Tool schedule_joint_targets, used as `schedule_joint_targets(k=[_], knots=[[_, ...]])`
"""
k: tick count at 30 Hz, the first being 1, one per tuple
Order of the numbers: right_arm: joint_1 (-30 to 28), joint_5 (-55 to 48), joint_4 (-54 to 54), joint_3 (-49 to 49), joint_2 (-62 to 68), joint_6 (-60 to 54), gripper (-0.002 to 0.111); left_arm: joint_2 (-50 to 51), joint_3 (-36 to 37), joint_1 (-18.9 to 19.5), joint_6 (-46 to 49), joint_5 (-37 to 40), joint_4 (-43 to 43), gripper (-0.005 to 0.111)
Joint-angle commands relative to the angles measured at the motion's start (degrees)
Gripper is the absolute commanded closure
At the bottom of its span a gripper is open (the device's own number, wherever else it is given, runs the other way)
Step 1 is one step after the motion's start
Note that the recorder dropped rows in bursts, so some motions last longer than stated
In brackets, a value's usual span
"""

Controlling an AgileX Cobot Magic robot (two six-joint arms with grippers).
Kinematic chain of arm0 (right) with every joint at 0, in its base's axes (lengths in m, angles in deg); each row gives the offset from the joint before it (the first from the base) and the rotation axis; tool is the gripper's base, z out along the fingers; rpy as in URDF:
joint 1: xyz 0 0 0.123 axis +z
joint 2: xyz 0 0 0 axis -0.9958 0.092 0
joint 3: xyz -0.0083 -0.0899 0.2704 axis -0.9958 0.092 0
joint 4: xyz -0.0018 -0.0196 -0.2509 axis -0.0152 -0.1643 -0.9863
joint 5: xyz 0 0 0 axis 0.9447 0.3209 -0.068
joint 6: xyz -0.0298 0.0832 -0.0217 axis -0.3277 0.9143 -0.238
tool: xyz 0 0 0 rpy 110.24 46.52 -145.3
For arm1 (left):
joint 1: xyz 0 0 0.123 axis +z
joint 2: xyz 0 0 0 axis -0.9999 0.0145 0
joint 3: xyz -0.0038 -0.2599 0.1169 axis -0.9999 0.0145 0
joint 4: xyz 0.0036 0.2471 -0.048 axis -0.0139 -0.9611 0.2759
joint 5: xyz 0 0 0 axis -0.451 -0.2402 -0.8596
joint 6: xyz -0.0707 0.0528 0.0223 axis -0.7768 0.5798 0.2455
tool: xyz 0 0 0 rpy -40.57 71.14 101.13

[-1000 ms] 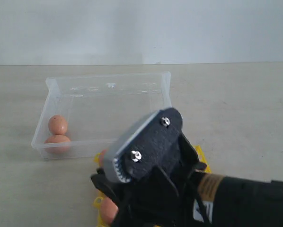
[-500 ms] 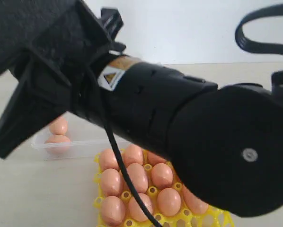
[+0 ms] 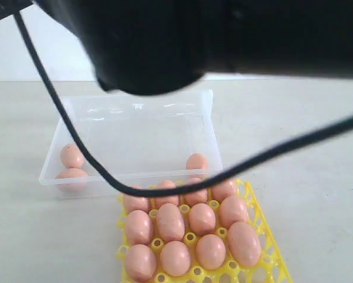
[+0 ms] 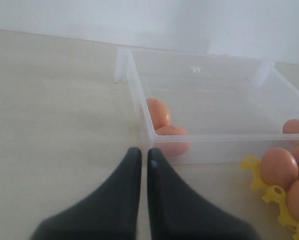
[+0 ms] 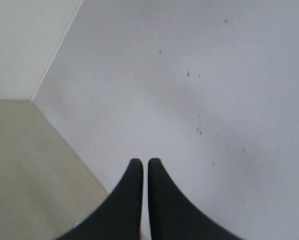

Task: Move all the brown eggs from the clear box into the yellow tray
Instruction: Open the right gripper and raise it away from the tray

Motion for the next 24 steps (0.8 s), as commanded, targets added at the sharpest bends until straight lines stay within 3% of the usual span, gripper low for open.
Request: schedule_joint_targets(k=[1, 9, 16, 21, 24], knots=[[-2.83, 0.32, 18.22, -8.81, 5.6, -10.76, 0.109, 0.24, 0.23, -0.13, 0.24, -0.43, -0.24, 0.103], [-7.31, -3.68, 18.22, -11.51, 12.3, -10.73, 0.109, 0.24, 0.23, -0.13, 0.24, -0.43, -0.24, 0.103], [-6.43, -10.09, 18.09, -11.51, 13.48, -10.34, 0.109, 0.24, 0.23, -0.13, 0.24, -0.43, -0.24, 0.103], [-6.43, -23.07, 18.09, -11.51, 12.36, -1.99, 0.109, 0.24, 0.23, -0.13, 0.24, -0.43, -0.24, 0.103], [-6.43, -23.17, 18.09, -11.51, 11.88, 5.15, 0.109, 0.24, 0.23, -0.13, 0.24, -0.43, -0.24, 0.103]])
